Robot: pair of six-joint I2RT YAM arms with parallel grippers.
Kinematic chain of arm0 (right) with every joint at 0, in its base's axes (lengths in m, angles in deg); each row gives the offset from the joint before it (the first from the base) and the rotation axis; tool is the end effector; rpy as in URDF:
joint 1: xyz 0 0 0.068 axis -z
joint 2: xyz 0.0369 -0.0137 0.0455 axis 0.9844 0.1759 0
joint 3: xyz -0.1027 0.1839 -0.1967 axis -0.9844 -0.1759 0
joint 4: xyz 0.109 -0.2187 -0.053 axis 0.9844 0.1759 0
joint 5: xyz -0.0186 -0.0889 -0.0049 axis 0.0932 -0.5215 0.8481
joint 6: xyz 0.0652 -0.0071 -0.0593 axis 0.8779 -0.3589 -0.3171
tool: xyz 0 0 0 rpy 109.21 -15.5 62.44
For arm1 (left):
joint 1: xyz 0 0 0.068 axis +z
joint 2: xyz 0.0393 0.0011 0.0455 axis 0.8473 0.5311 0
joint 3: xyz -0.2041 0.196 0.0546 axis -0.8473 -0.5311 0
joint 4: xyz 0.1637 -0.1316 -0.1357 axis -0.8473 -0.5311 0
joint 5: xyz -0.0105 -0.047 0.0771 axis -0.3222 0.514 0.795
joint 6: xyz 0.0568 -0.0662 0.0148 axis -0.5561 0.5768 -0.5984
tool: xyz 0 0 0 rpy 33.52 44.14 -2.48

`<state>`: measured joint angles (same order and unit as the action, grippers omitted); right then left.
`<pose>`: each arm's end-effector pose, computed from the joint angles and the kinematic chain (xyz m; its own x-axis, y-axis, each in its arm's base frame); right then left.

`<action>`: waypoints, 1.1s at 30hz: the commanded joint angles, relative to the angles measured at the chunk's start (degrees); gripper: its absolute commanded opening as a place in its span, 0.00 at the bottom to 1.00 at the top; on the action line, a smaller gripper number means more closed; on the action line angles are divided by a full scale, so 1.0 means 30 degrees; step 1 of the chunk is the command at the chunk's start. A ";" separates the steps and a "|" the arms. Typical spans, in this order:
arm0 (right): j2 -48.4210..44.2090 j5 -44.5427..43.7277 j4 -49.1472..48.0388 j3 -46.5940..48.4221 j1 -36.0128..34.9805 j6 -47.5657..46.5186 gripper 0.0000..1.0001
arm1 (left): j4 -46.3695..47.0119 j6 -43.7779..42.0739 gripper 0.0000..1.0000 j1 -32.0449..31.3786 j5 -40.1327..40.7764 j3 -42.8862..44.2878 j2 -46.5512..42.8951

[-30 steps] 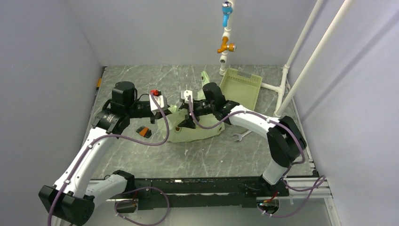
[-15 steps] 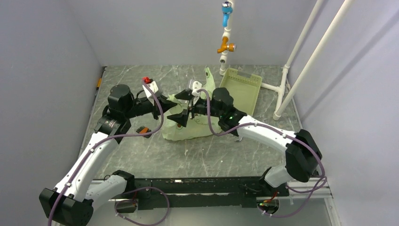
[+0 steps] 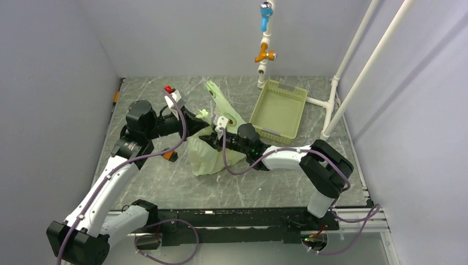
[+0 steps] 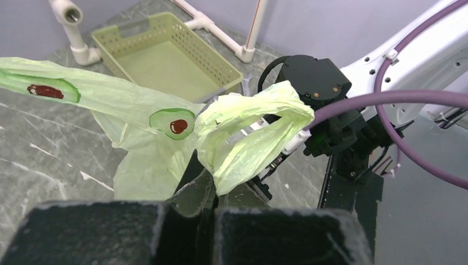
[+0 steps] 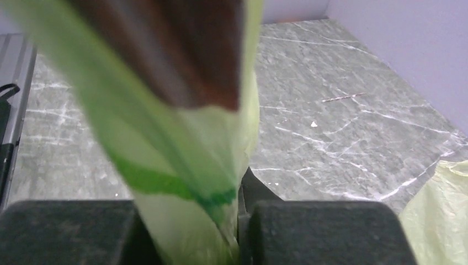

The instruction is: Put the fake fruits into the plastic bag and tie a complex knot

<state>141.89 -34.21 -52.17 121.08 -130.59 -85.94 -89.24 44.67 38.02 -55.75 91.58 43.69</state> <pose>0.2359 0.3289 0.2566 0.0937 -0.0455 -0.9946 -0.9335 0.3433 -0.1036 0.1884 -0.1286 0.3898 -0.1899 -0.0317 -0.9813 0.8955 0.4042 -0.1863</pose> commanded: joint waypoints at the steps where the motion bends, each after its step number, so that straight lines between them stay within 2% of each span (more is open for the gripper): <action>1: 0.1035 0.0045 -0.1137 -0.1397 0.0001 -0.0822 0.09 | 0.1375 0.0480 0.00 0.0154 -0.1021 0.1317 -0.0633; 3: 0.1280 -0.0042 -0.1170 -0.1539 -0.0009 -0.1078 0.00 | 0.0613 -0.0349 0.00 0.0465 -0.1237 0.1697 -0.0517; 7: 0.1362 -0.0788 -0.0890 -0.1361 0.0027 -0.1317 0.00 | -0.0930 -0.2149 0.00 0.2415 -0.2854 0.2387 -0.0309; 10: 0.1164 -0.1775 -0.0638 -0.1180 0.0085 -0.1066 0.00 | -0.4570 -0.5122 0.00 0.4190 -0.3638 0.3926 0.0408; 12: 0.0816 -0.2329 -0.0927 -0.1322 0.0089 -0.1055 0.00 | -0.6878 -0.6563 0.00 0.4826 -0.2253 0.4565 0.0939; 15: 0.0171 -0.2976 -0.0975 -0.1297 0.0080 -0.1043 0.00 | -0.8373 -0.7115 0.00 0.5196 0.1208 0.3980 0.1550; 17: -0.0123 -0.3209 -0.0896 -0.1213 0.0085 -0.0940 0.00 | -0.7989 -0.6724 0.00 0.5432 0.3483 0.3006 0.1722; 21: -0.0115 -0.2870 -0.1036 -0.1198 0.0077 -0.0738 0.00 | -0.5259 -0.5049 0.00 0.6280 0.5736 0.1013 0.1936; 23: 0.0061 -0.2671 -0.1156 -0.1130 0.0086 -0.0636 0.00 | -0.4305 -0.4543 0.00 0.7214 0.5156 0.0716 0.2605; 26: 0.0134 -0.1976 -0.1371 -0.0947 0.0088 -0.0359 0.00 | -0.2086 -0.6099 0.00 0.8069 0.1748 0.0590 0.3789; 28: 0.0109 -0.1523 -0.1501 -0.0795 0.0080 -0.0120 0.00 | -0.0091 -0.6655 0.00 0.8108 0.1889 0.0781 0.4579; 33: 0.0199 -0.1793 -0.1747 -0.0056 -0.0042 -0.0589 0.00 | -0.5215 -1.0582 0.00 0.8095 0.0377 0.4734 0.8053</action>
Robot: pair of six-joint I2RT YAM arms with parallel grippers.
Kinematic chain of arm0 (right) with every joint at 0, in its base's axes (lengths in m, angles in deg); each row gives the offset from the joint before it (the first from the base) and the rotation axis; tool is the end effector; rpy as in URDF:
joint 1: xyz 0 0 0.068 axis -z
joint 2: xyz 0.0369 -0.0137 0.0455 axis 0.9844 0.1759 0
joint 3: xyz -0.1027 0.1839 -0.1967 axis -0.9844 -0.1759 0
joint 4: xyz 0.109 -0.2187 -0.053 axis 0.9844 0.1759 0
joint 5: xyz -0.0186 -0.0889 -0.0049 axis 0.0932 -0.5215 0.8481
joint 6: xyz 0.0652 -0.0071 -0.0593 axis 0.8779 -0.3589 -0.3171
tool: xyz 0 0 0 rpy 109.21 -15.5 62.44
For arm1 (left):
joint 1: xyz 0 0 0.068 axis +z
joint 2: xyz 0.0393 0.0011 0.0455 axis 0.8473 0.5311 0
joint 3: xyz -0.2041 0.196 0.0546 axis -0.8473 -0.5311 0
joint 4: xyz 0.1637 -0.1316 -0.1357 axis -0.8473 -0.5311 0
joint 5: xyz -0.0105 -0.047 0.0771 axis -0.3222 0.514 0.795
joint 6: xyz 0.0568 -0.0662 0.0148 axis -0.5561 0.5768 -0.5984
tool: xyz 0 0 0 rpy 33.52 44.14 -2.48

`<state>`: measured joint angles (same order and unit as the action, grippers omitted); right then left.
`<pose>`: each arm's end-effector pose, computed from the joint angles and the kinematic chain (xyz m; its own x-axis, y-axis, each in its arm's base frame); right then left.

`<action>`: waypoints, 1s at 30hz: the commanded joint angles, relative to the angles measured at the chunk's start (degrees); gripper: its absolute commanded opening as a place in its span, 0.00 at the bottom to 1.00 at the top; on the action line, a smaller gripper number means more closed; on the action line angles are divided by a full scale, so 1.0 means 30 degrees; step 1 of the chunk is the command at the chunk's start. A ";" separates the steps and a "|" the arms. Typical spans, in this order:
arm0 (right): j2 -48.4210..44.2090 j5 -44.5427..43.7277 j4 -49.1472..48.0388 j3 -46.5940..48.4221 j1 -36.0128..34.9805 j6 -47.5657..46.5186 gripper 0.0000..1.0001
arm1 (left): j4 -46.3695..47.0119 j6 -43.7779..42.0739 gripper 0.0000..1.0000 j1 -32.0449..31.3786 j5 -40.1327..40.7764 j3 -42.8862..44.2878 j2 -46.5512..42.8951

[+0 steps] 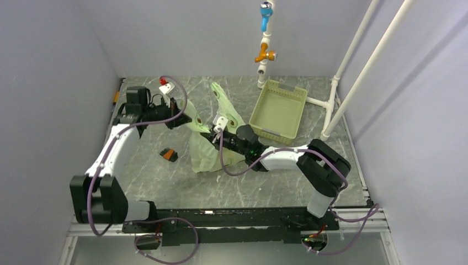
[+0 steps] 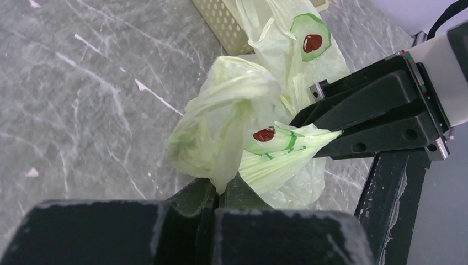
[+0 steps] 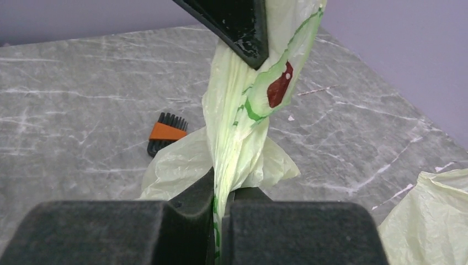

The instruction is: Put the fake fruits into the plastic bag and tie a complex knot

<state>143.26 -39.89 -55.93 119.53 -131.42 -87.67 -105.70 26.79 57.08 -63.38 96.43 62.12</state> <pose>0.2381 0.3290 0.2479 0.1265 -0.0553 -0.9904 -0.8967 0.4207 -0.1380 0.2790 -0.0676 0.3140 -0.4333 0.1090 -0.8947 0.7651 0.5691 -0.3012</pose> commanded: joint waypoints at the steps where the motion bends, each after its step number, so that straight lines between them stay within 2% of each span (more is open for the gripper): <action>1: -0.0342 0.0296 -0.0184 0.0682 0.0273 -0.0263 0.01 | -0.0507 -0.5408 0.00 0.1745 0.1752 0.3308 0.1975; 2: -0.0539 0.0602 0.0169 0.0805 0.0304 -0.0551 0.06 | -0.1117 -0.6385 0.00 0.1731 0.1129 0.3295 0.1851; 3: -0.0846 0.1091 0.0584 0.0857 0.0377 -0.0741 0.16 | -0.1310 -0.6862 0.00 0.1736 0.0036 0.3012 0.1568; 4: -0.1302 0.1719 0.1115 0.0926 0.0493 -0.0863 0.37 | -0.1228 -0.7010 0.00 0.1744 -0.0611 0.2672 0.1255; 5: -0.1846 0.2398 0.2002 0.1040 0.0643 -0.0934 0.52 | -0.1251 -0.7145 0.00 0.1742 -0.1109 0.2328 0.1040; 6: -0.2426 0.3044 0.3237 0.1252 0.0833 -0.0994 0.62 | -0.1411 -0.7331 0.00 0.1730 -0.1523 0.2221 0.0888; 9: -0.4556 0.4743 0.6884 0.2007 0.1385 -0.1215 0.79 | -0.2586 -0.8348 0.00 0.1716 -0.2247 0.2613 0.0920; 13: -0.6709 0.6986 1.1122 0.3696 0.2461 -0.1138 0.83 | -0.4820 -1.0795 0.00 0.1713 -0.3433 0.3293 0.0959; 16: -0.6944 0.7598 1.3290 0.5279 0.4267 0.0033 0.84 | -0.5239 -1.1717 0.00 0.1651 -0.3781 0.3178 0.0626; 22: -0.3413 0.8848 1.6782 0.8956 0.8890 0.3679 0.86 | -0.5885 -1.3510 0.00 0.1121 -0.3448 0.2935 0.0031; 30: -0.0097 1.2829 1.6705 0.9629 0.9656 0.6022 0.94 | -0.5698 -1.4184 0.00 0.0398 -0.2620 0.2552 -0.0548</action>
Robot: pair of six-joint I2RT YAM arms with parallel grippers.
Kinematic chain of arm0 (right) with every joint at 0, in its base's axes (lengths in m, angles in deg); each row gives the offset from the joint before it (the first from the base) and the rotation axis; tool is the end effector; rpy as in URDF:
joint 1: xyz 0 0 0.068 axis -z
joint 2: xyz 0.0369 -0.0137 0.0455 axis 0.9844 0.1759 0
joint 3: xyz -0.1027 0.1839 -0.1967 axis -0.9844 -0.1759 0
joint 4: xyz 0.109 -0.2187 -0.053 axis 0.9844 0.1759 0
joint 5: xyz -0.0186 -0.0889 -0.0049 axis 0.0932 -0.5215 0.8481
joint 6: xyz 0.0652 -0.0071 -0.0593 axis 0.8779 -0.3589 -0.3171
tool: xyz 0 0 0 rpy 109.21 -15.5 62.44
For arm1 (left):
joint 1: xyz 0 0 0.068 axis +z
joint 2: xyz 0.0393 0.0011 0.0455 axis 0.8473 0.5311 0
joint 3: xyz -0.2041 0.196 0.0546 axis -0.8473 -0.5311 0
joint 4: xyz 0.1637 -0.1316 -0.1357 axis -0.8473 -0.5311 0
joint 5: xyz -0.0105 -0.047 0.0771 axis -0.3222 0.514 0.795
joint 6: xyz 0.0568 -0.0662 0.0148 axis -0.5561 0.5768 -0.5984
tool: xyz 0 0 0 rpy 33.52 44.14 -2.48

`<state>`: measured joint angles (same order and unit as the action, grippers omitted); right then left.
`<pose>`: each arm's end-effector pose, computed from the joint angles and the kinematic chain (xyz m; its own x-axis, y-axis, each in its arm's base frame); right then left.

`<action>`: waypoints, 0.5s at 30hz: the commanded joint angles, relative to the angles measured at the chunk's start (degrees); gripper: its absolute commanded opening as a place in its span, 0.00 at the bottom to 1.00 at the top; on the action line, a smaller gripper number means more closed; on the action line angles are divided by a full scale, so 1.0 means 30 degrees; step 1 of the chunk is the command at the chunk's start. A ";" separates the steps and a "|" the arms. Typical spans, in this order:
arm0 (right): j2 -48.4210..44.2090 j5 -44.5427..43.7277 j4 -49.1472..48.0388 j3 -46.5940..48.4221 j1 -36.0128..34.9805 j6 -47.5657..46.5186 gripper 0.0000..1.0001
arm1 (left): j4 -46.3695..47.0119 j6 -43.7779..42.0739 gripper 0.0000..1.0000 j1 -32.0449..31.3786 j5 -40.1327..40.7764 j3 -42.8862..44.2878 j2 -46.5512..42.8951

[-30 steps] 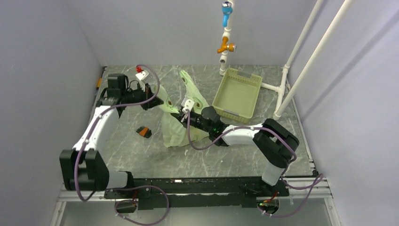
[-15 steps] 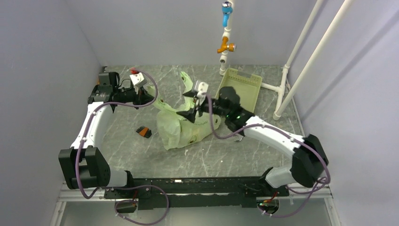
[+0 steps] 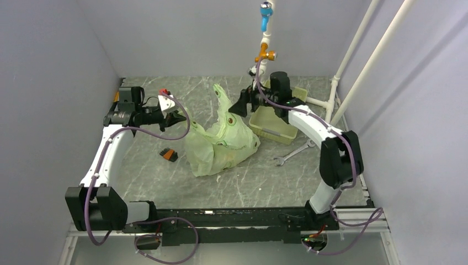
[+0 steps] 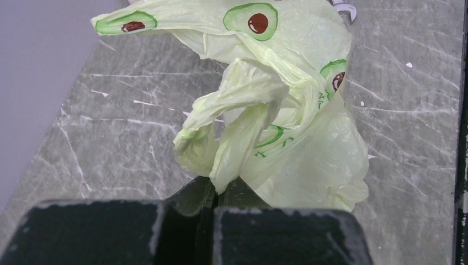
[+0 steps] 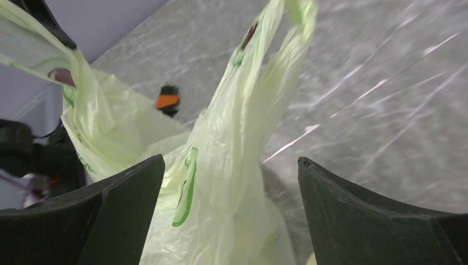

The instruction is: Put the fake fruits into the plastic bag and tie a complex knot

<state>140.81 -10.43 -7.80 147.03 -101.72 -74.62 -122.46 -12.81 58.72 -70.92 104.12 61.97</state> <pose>0.3645 0.2037 0.3238 -0.3638 -0.0746 -0.9285 -0.8436 0.4490 0.2944 0.2599 -0.0654 0.3379 0.0430 0.3650 -0.9300 0.9311 0.3228 0.1697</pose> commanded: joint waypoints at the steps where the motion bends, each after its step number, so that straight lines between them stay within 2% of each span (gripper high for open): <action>1: 0.1095 0.3312 0.0622 0.0404 -0.0247 0.1759 0.95 | -0.0129 -0.0974 0.00 -0.0149 -0.0154 0.0036 -0.0475; 4: 0.2394 0.4206 0.0430 0.0480 -0.0221 0.2110 0.94 | -0.0208 -0.1045 0.00 -0.0149 -0.0265 0.0165 -0.0410; 6: 0.3211 0.5269 -0.0182 0.0692 -0.0222 0.2911 0.87 | -0.0367 -0.1220 0.00 -0.0379 -0.0265 0.0251 -0.0387; 9: 0.3806 0.6392 -0.1760 0.0838 -0.0217 0.4561 0.57 | -0.1010 -0.1795 0.00 -0.0820 -0.0251 0.0665 -0.0298; 12: 0.3252 0.6775 -0.2804 0.0453 -0.0247 0.5771 0.28 | -0.3064 -0.3350 0.00 -0.1410 0.0091 0.1762 0.0261; 14: 0.2631 0.6651 -0.2266 0.0182 -0.0373 0.5178 0.02 | -0.5004 -0.5201 0.00 -0.2192 0.0651 0.3121 0.0938; 15: 0.2041 0.6005 -0.1454 0.0011 -0.0483 0.4245 0.00 | -0.5589 -0.5673 0.00 -0.2686 0.1160 0.3657 0.1319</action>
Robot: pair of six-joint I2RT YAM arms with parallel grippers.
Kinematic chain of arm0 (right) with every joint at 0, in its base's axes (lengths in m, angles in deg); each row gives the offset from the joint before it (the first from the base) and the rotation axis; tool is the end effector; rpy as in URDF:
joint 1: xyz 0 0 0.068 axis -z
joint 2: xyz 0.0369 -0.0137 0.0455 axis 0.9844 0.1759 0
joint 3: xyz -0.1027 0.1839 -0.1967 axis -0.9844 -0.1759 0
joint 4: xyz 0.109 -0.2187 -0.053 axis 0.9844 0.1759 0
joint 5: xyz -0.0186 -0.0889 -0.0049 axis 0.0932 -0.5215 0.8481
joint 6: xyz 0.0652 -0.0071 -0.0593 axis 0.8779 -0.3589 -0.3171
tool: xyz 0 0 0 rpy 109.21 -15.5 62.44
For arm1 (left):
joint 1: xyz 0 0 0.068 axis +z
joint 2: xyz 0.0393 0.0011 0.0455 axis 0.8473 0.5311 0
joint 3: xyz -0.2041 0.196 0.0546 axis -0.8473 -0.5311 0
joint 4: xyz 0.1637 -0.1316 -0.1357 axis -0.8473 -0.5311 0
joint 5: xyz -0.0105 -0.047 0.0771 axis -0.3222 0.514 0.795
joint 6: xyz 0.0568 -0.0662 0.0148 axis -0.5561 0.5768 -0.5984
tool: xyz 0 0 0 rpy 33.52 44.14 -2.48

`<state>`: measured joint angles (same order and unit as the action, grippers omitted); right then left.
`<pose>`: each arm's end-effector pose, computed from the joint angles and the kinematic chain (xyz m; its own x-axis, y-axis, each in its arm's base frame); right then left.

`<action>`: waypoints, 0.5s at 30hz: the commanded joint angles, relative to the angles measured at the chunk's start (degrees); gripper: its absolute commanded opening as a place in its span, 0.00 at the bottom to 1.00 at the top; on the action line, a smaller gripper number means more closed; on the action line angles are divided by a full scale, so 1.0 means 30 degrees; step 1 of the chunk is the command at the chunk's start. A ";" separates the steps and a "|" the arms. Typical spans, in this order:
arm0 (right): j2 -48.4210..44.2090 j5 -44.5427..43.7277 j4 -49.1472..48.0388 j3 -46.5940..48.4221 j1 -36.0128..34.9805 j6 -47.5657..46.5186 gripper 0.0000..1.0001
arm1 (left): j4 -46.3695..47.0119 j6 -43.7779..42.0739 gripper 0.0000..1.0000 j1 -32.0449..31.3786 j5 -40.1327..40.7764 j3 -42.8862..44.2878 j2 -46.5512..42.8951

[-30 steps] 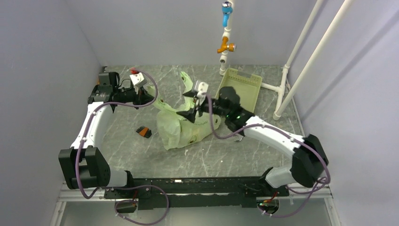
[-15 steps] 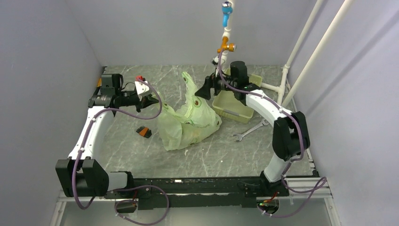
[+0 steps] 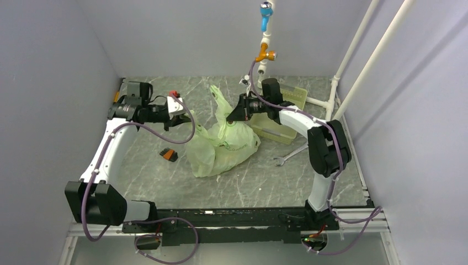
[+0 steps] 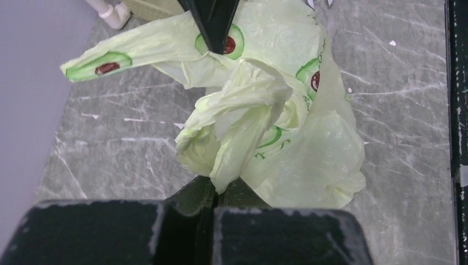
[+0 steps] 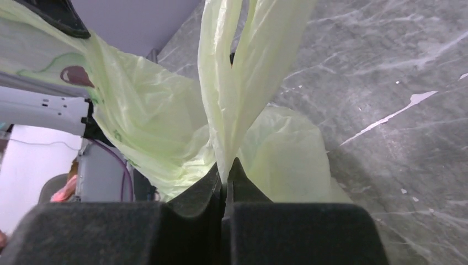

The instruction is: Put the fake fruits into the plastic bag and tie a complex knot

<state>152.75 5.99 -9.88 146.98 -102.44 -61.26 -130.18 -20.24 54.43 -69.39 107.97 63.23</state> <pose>0.3766 0.2297 0.2497 -0.6946 -0.1126 -0.7105 -0.7140 0.2286 0.6618 0.2527 -0.0836 0.3420 0.1056 0.4152 -0.9036 0.9537 0.2151 0.2103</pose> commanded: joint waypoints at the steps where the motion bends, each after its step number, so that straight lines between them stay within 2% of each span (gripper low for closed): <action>1: -0.2495 -0.0357 0.0065 -0.0242 -0.0384 -0.1060 0.00 | -0.3252 -0.3225 0.02 -0.1671 0.1021 0.2904 0.1201; 4: -0.4063 -0.2349 -0.0483 -0.1896 -0.0452 -0.1215 0.00 | -0.2178 -0.1066 0.08 -0.2001 0.0225 0.3639 0.1550; 6: -0.4949 -0.3478 -0.0871 -0.2810 -0.0418 -0.0896 0.00 | -0.0720 0.1218 0.17 -0.1868 -0.0719 0.3174 0.1296; 7: -0.5460 -0.4194 -0.1278 -0.3350 -0.0417 -0.0725 0.00 | 0.0156 0.2200 0.18 -0.1780 -0.1296 0.2656 0.0980; 9: -0.6598 -0.5671 -0.1855 -0.4468 -0.0483 -0.0653 0.00 | 0.1870 0.4379 0.16 -0.1681 -0.2211 0.1279 0.0482; 11: -0.7337 -0.6848 -0.1227 -0.4811 -0.0869 -0.1512 0.00 | 0.3181 0.6005 0.09 -0.1991 -0.2793 0.0526 0.0287; 12: -0.7465 -0.7428 -0.0458 -0.4717 -0.1221 -0.2102 0.00 | 0.3082 0.6084 0.06 -0.2488 -0.2467 0.0581 0.0359; 15: -0.7818 -0.8293 0.0826 -0.4552 -0.2222 -0.3557 0.00 | 0.0965 0.3276 0.00 -0.4735 -0.0133 0.1626 0.0901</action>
<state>131.90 -11.85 -10.43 132.93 -105.54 -65.77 -126.40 -8.77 47.04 -72.27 110.20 65.92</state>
